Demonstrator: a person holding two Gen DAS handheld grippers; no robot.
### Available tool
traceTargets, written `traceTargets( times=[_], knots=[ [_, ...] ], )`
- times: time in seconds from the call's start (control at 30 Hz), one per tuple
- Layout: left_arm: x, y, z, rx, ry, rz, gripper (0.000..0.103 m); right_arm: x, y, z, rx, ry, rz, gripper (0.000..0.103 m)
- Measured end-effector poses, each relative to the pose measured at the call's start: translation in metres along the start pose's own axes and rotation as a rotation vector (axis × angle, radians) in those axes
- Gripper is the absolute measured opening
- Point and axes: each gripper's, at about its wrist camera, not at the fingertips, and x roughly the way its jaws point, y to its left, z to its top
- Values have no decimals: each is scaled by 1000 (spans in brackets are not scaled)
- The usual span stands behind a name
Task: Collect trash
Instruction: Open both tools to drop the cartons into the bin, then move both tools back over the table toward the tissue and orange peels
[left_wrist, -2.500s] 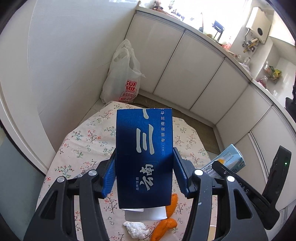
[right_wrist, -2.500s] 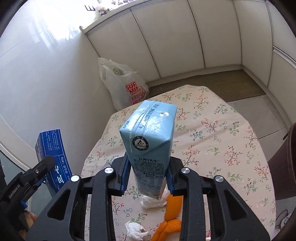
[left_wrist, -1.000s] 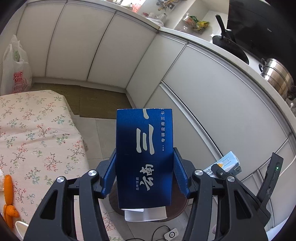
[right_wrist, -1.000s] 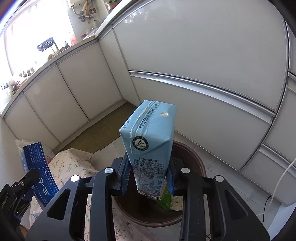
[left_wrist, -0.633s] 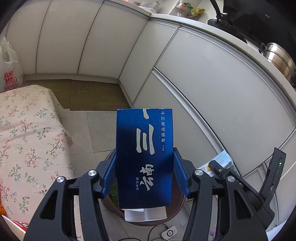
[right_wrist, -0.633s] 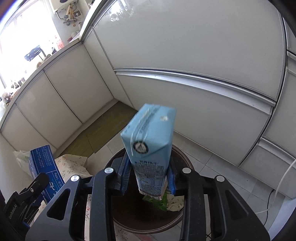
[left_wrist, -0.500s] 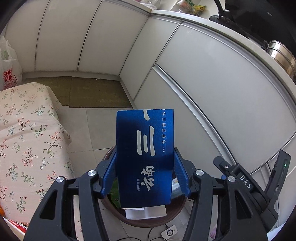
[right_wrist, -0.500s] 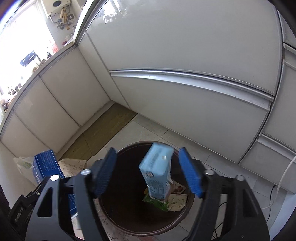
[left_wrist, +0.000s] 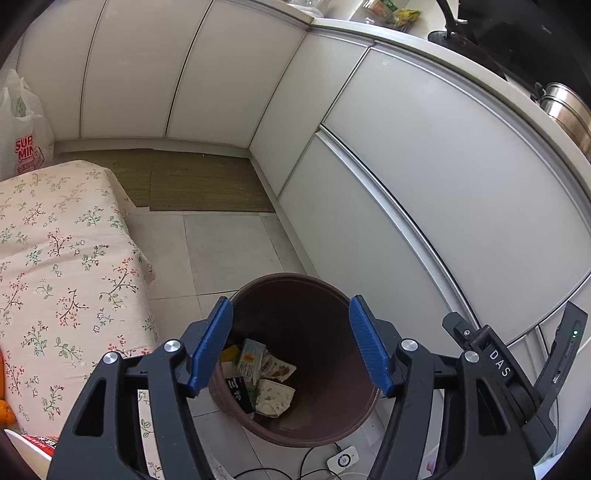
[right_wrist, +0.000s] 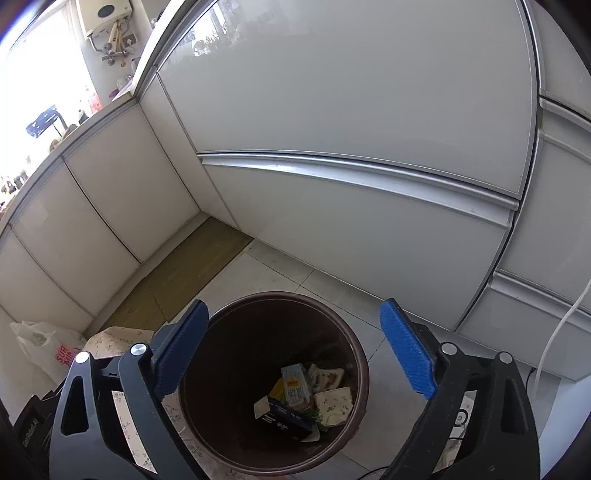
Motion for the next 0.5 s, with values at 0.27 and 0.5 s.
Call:
traceTargets(
  times=[0.27, 0.5],
  knots=[
    [-9, 17, -2, -16, 7, 51, 69, -3, 27, -6, -112, -11, -37, 96],
    [-23, 34, -3, -17, -8, 107, 70, -11, 52, -17, -193, 0, -6, 96]
  ],
)
